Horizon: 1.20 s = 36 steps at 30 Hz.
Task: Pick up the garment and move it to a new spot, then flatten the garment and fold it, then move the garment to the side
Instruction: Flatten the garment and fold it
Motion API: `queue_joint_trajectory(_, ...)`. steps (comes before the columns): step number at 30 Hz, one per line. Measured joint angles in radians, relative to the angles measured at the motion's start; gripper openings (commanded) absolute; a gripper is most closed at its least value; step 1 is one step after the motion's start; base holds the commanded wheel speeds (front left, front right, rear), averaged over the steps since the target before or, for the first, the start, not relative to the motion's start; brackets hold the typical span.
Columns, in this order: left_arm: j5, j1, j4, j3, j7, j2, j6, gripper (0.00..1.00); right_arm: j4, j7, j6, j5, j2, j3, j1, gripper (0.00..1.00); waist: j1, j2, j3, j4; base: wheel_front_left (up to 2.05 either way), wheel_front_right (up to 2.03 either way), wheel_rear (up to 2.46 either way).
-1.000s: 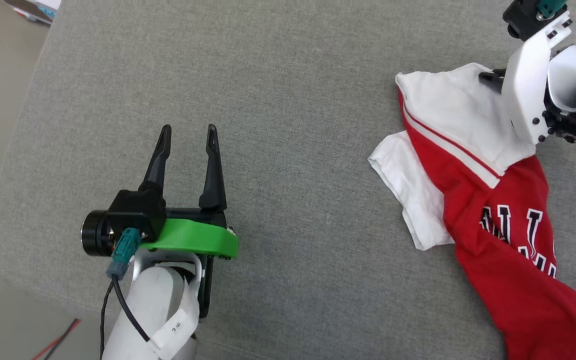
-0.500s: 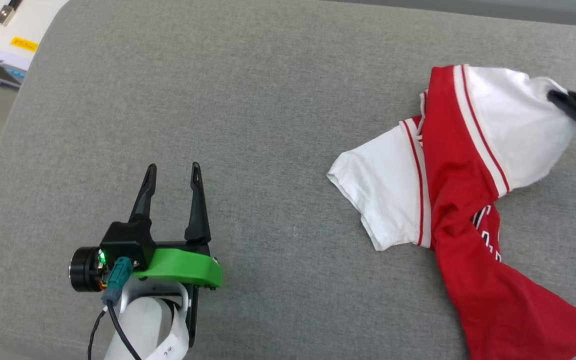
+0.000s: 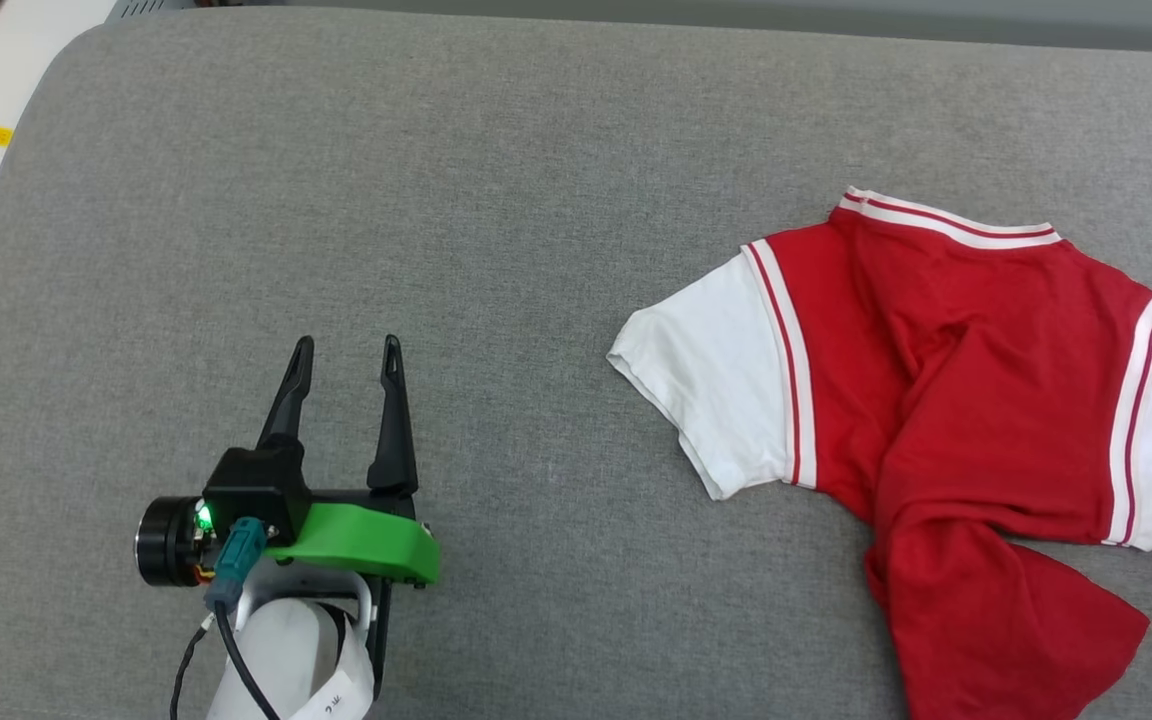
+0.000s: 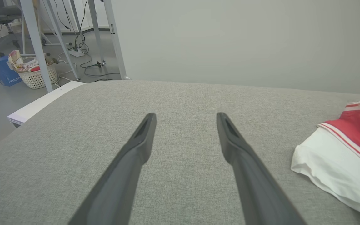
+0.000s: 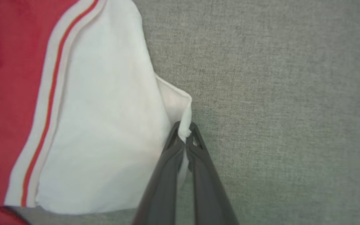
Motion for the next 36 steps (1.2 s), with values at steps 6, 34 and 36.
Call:
queue_joint_trajectory(6, 0.017, 0.000, 0.019, 0.013, 0.000, 0.000, -0.013, 1.00, 0.071, -0.106, 0.000, -0.008, 0.059, -0.027, 0.004, 0.99, 0.0000, 0.0000, -0.014, 0.000, 0.00, 0.00, 0.00)
queue_joint_trajectory(34, -0.061, -0.384, 0.207, -0.131, 0.151, 0.168, -0.147, 1.00, -0.480, -0.395, 0.000, -1.045, 0.653, -1.018, 0.464, 1.00, 0.0000, 0.0000, -0.129, -0.106, 0.00, 0.00, 0.00)
queue_joint_trajectory(36, -0.125, -0.445, 0.231, -0.215, 0.234, 0.191, -0.148, 1.00, -0.516, -0.395, 0.000, -1.072, 0.675, -1.028, 0.490, 1.00, 0.0000, 0.0000, -0.125, -0.110, 0.00, 0.00, 0.00)
